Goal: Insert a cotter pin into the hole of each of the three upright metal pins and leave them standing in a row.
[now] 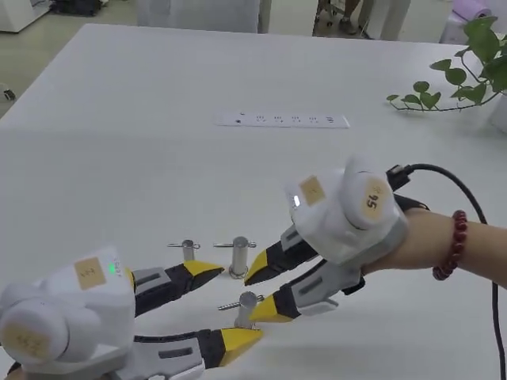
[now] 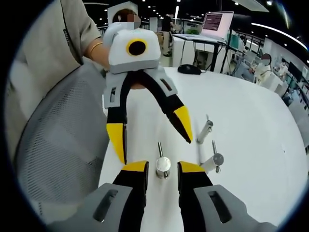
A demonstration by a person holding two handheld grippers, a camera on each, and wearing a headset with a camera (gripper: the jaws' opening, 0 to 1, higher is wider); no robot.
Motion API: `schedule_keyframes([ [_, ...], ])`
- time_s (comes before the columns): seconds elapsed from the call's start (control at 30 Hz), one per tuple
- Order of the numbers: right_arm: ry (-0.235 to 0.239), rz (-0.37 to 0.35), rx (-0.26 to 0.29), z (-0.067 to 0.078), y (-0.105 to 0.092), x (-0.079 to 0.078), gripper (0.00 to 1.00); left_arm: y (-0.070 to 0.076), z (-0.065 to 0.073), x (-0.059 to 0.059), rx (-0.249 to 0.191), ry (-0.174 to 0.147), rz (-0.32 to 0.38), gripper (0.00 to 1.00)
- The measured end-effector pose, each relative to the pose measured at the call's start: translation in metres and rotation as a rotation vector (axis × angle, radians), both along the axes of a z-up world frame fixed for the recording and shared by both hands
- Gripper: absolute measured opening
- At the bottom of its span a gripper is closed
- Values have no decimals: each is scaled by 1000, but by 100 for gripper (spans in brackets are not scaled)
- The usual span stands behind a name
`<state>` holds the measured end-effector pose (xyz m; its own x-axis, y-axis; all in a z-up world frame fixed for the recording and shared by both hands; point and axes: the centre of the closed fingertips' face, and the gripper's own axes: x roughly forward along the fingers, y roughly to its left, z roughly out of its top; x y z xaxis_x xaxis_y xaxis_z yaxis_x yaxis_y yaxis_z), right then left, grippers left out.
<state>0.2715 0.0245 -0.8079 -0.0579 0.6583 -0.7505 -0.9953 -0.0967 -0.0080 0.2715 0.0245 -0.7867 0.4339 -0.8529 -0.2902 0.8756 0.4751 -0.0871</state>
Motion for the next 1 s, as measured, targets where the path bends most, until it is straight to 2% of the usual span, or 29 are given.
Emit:
schedule_keyframes([
  [0.37,5,-16,30,-10,5,0,24,9,5,-4,-4,1,25,59],
  [0.6,21,-42,58,-14,8,1,22,18,6,-8,0,13,41,59],
  [1.0,23,-36,67,-17,9,-1,16,25,4,-15,12,30,56,59],
])
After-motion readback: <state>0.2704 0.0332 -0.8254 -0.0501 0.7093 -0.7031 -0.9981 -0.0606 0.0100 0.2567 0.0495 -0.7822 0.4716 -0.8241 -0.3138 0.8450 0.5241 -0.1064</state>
